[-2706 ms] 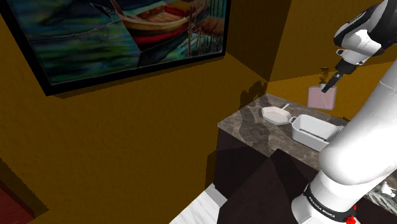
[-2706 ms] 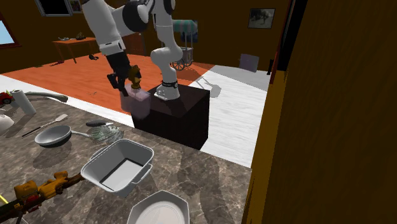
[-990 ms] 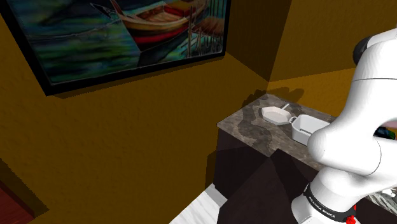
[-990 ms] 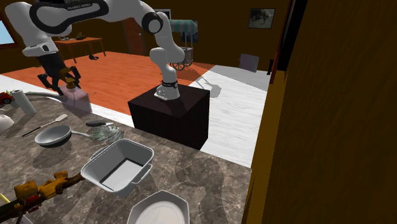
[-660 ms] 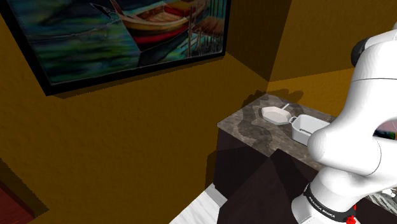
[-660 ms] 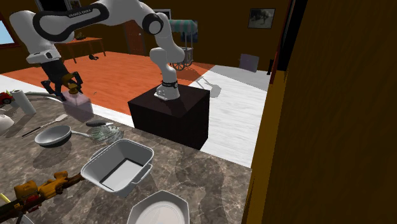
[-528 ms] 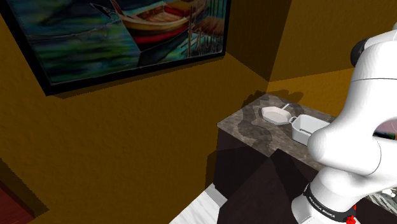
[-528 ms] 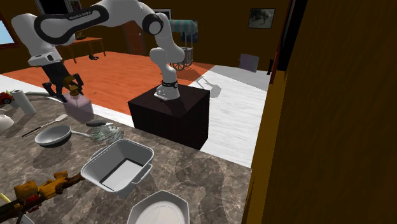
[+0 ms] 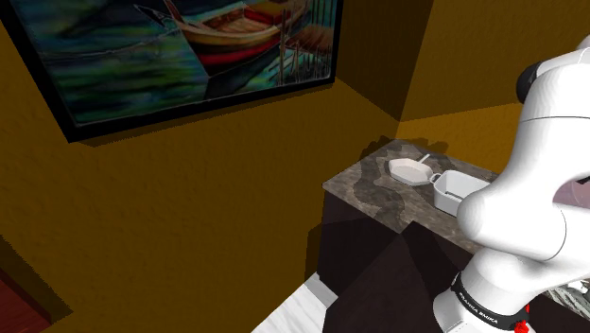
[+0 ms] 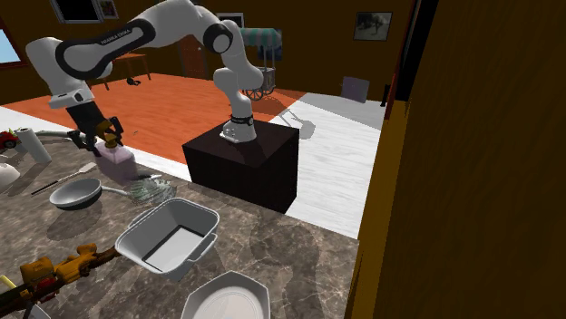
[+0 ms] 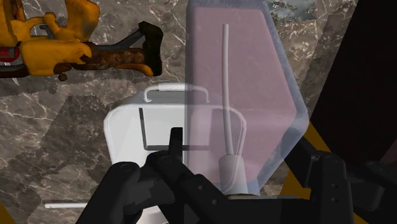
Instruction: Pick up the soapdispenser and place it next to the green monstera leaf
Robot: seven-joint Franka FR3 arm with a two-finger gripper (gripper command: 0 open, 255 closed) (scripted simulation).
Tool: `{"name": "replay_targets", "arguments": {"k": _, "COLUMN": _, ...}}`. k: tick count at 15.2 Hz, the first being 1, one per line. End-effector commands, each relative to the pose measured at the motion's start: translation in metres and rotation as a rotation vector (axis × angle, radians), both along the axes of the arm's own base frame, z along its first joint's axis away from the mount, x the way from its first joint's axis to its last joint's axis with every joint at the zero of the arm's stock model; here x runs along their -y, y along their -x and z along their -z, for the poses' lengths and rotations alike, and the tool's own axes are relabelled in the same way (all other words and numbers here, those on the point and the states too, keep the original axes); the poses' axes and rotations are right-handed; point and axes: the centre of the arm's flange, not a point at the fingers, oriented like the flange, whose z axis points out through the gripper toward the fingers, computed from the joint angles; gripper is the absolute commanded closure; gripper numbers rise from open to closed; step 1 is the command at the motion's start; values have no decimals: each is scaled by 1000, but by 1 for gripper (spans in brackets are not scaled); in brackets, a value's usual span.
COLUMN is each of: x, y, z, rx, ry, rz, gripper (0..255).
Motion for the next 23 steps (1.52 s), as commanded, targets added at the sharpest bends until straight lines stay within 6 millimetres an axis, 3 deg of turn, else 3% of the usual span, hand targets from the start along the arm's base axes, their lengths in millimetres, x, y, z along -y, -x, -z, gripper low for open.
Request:
{"name": "replay_targets", "arguments": {"k": 1, "x": 0, "y": 0, "z": 11, "rx": 0, "ry": 1, "rz": 0, "gripper": 255}}
{"name": "replay_targets", "arguments": {"k": 23, "x": 0, "y": 0, "z": 127, "rx": 0, "ry": 1, "rz": 0, "gripper": 255}}
